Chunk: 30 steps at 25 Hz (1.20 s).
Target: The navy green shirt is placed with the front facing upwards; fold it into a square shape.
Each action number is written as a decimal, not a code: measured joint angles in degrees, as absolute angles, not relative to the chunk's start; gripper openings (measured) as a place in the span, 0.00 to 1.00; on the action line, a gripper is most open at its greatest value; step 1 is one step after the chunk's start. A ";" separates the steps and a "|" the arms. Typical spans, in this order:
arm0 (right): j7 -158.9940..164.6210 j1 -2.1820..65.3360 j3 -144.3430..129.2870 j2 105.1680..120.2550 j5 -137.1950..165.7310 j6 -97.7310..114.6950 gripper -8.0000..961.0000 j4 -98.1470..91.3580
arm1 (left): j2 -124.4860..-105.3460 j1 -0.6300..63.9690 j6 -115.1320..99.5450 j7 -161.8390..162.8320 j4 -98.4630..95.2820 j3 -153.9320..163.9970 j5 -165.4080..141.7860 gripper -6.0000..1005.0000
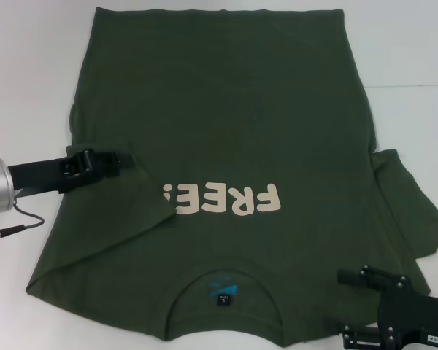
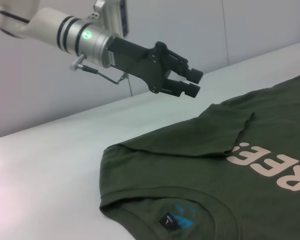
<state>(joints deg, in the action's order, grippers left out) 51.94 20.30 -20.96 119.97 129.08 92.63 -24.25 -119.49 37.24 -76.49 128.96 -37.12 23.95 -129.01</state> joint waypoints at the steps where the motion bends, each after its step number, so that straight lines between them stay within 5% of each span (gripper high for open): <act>1: 51.94 20.31 -20.94 119.97 129.06 92.63 0.95 -24.25 | -119.39 36.78 -77.24 127.99 -37.13 23.96 -128.34 0.27; 2: 51.94 20.32 -20.93 119.97 129.04 92.64 0.95 -24.25 | -119.26 36.48 -78.05 127.32 -37.14 23.96 -127.95 0.39; 8: 55.74 20.42 -20.77 119.84 125.94 93.71 0.94 -23.33 | -117.33 34.45 -87.87 121.04 -36.85 23.81 -124.64 0.60; 17: 85.26 23.63 -20.79 118.36 122.51 98.77 0.94 -30.75 | -117.91 29.21 -98.55 97.88 -38.76 32.06 -124.20 0.79; 24: 110.39 27.01 -21.68 113.40 123.23 99.90 0.94 -37.54 | -120.00 24.73 -103.12 84.31 -42.51 35.01 -124.73 0.93; 30: 131.79 28.76 -23.75 108.76 128.16 99.15 0.94 -43.67 | -121.02 23.42 -103.34 81.16 -43.64 34.95 -124.80 0.94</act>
<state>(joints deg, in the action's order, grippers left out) 131.79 28.76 -23.75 108.76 128.16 99.15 -43.67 -121.02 23.42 -103.34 81.16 -43.64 34.95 -124.80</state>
